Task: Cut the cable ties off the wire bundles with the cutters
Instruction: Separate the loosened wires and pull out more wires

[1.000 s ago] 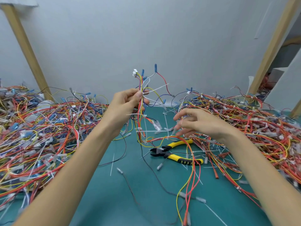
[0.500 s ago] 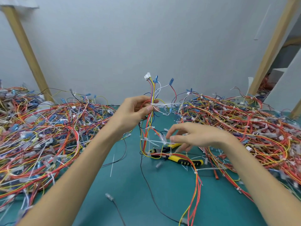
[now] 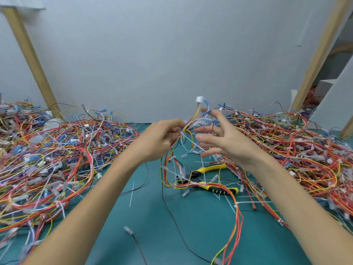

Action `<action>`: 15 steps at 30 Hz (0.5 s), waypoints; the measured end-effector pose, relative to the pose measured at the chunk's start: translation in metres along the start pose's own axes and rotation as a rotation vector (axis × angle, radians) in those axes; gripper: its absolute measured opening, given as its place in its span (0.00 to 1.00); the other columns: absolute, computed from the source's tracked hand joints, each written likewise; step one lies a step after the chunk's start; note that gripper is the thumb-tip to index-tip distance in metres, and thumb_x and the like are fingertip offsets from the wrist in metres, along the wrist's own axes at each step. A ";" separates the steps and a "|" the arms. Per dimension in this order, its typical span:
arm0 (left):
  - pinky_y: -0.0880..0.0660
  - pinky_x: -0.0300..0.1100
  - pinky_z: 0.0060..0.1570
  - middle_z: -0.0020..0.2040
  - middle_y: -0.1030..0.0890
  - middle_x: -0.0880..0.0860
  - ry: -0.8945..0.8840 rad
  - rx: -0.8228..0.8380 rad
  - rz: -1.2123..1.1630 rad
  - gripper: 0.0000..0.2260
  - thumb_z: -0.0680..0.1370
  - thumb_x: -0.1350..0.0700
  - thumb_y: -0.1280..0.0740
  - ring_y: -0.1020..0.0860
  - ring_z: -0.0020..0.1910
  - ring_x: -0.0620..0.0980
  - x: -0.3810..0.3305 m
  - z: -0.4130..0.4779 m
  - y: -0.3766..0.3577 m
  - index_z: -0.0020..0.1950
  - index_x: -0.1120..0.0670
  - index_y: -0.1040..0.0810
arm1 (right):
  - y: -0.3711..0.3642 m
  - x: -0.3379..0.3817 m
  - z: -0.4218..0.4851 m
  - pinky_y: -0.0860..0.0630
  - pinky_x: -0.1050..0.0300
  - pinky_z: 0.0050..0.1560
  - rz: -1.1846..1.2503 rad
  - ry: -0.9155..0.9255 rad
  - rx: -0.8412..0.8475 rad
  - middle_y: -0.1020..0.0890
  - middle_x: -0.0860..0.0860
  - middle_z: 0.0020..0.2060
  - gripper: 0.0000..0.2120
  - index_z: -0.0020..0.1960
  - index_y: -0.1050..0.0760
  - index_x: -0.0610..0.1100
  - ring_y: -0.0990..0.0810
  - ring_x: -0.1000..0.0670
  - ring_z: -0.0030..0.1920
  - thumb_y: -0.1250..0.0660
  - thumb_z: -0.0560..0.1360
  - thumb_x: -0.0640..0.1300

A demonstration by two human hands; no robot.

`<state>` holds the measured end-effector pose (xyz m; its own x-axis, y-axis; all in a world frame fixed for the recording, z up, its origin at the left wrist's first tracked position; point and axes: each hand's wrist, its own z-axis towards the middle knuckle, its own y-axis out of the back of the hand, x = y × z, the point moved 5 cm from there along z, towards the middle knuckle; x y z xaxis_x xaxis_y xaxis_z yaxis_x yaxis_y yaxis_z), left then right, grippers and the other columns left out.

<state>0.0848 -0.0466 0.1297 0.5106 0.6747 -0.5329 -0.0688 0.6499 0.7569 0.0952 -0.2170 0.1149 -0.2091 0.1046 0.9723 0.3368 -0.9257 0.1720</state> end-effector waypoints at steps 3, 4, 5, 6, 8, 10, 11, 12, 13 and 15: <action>0.33 0.46 0.46 0.37 0.24 0.45 -0.010 0.059 0.145 0.15 0.80 0.65 0.41 0.30 0.39 0.50 -0.004 -0.002 -0.001 0.60 0.49 0.22 | -0.006 -0.003 -0.001 0.20 0.56 0.35 0.001 -0.040 0.022 0.16 0.51 0.50 0.22 0.64 0.28 0.56 0.14 0.44 0.42 0.28 0.71 0.55; 0.34 0.45 0.48 0.37 0.26 0.43 -0.018 0.070 0.214 0.15 0.80 0.65 0.41 0.30 0.40 0.49 -0.005 -0.002 -0.001 0.60 0.48 0.23 | -0.008 -0.005 -0.001 0.21 0.57 0.31 0.015 -0.075 0.023 0.15 0.51 0.48 0.24 0.62 0.26 0.53 0.14 0.42 0.41 0.29 0.69 0.61; 0.34 0.45 0.50 0.38 0.27 0.42 -0.029 0.076 0.269 0.15 0.80 0.65 0.40 0.29 0.43 0.50 -0.007 -0.003 -0.002 0.60 0.49 0.24 | -0.010 -0.007 -0.001 0.23 0.58 0.29 0.022 -0.105 0.022 0.14 0.52 0.47 0.27 0.61 0.25 0.51 0.14 0.40 0.40 0.30 0.68 0.64; 0.34 0.46 0.52 0.40 0.27 0.41 -0.037 0.077 0.302 0.14 0.80 0.64 0.40 0.27 0.46 0.50 -0.008 -0.003 -0.002 0.60 0.50 0.25 | -0.011 -0.009 -0.001 0.24 0.59 0.27 0.016 -0.120 0.020 0.14 0.52 0.46 0.28 0.60 0.24 0.49 0.14 0.39 0.39 0.31 0.67 0.66; 0.35 0.46 0.56 0.45 0.25 0.41 -0.043 0.051 0.319 0.13 0.80 0.63 0.38 0.26 0.53 0.48 -0.010 -0.003 -0.001 0.61 0.50 0.27 | -0.014 -0.009 -0.001 0.25 0.60 0.26 0.009 -0.098 0.012 0.14 0.50 0.44 0.24 0.59 0.22 0.49 0.14 0.39 0.37 0.32 0.70 0.64; 0.35 0.47 0.59 0.48 0.22 0.42 -0.066 0.008 0.298 0.12 0.79 0.62 0.35 0.26 0.55 0.47 -0.012 -0.004 0.000 0.61 0.50 0.28 | -0.015 -0.007 0.000 0.25 0.62 0.26 0.042 -0.036 -0.025 0.14 0.47 0.43 0.15 0.58 0.21 0.50 0.15 0.41 0.35 0.35 0.77 0.57; 0.35 0.50 0.60 0.48 0.22 0.42 -0.083 -0.020 0.276 0.12 0.79 0.62 0.35 0.26 0.55 0.47 -0.013 -0.004 0.001 0.60 0.50 0.28 | -0.014 -0.006 0.000 0.25 0.62 0.26 0.057 -0.005 -0.053 0.14 0.47 0.42 0.11 0.57 0.20 0.49 0.15 0.42 0.33 0.36 0.80 0.53; 0.34 0.52 0.60 0.49 0.22 0.43 -0.092 -0.056 0.251 0.12 0.78 0.60 0.34 0.26 0.55 0.48 -0.014 -0.004 0.003 0.60 0.51 0.28 | -0.013 -0.005 0.001 0.24 0.62 0.27 0.063 0.021 -0.081 0.14 0.47 0.41 0.10 0.55 0.20 0.48 0.15 0.43 0.33 0.38 0.81 0.50; 0.33 0.53 0.61 0.51 0.23 0.43 -0.091 -0.104 0.231 0.12 0.78 0.59 0.32 0.27 0.55 0.48 -0.014 -0.005 0.005 0.60 0.51 0.28 | -0.012 -0.004 0.000 0.23 0.62 0.28 0.067 0.036 -0.105 0.14 0.47 0.40 0.10 0.54 0.20 0.48 0.15 0.43 0.32 0.39 0.82 0.48; 0.33 0.51 0.60 0.55 0.26 0.46 -0.103 -0.245 0.225 0.14 0.76 0.55 0.30 0.30 0.55 0.48 -0.014 -0.006 0.011 0.59 0.52 0.28 | -0.011 -0.003 0.000 0.23 0.62 0.29 0.091 0.041 -0.138 0.14 0.47 0.40 0.10 0.52 0.19 0.47 0.15 0.44 0.32 0.40 0.82 0.46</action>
<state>0.0722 -0.0468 0.1435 0.5419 0.7801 -0.3127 -0.3867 0.5618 0.7313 0.0920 -0.2077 0.1101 -0.2214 0.0059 0.9752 0.2271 -0.9722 0.0574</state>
